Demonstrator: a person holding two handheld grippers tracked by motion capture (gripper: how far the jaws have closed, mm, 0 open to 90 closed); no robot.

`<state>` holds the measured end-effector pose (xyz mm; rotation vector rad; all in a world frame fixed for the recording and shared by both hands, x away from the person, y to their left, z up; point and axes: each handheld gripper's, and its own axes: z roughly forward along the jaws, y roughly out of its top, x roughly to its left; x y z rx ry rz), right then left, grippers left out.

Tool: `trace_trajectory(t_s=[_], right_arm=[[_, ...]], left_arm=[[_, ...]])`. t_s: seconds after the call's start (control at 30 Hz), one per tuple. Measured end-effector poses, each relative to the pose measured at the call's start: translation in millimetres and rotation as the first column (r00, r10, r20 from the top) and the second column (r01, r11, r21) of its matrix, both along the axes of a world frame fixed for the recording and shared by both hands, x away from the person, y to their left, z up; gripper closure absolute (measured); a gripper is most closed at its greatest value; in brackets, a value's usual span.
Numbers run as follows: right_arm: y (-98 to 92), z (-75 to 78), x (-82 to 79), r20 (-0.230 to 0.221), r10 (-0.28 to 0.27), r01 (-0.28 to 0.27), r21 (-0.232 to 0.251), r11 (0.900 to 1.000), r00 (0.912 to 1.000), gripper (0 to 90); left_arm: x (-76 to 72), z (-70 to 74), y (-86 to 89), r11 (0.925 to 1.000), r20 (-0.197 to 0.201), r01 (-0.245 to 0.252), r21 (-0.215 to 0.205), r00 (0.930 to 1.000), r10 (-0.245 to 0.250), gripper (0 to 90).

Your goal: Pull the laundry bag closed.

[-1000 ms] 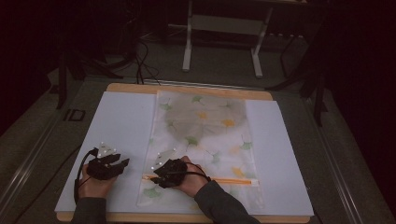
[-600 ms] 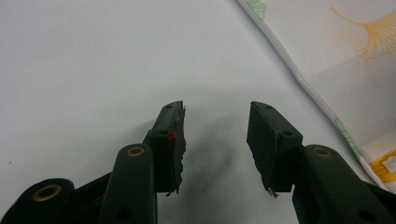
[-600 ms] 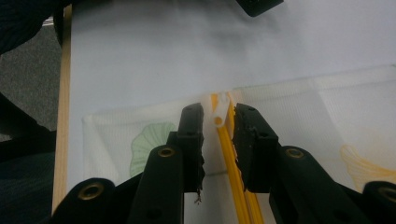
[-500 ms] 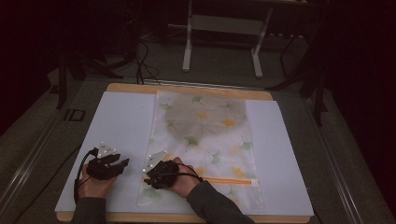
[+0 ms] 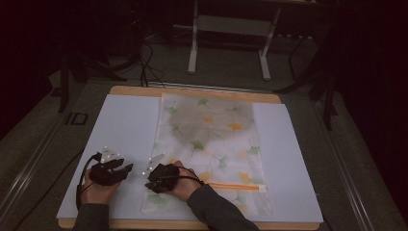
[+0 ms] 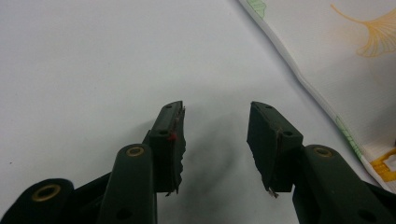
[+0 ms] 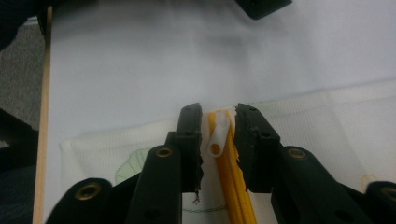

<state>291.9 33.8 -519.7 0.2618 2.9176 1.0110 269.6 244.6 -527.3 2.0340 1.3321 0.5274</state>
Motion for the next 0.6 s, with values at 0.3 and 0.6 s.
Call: trace_trajectory(t_s=[0.3,0.6], right_arm=[[-5.5,-3.4,4.9,-0.013,0.014,-0.015,-0.033,0.999,0.9998,81.5],[-3.3,-4.7,8.2,-0.032,0.022,-0.024,-0.039,0.999,0.9992,80.4]], left_arm=[[0.0,-0.2,-0.2,1.0000,0.000,0.000,0.003,1.0000,0.000,56.1],[0.1,-0.4,-1.0,1.0000,-0.003,0.003,0.006,1.0000,-0.003,56.0]])
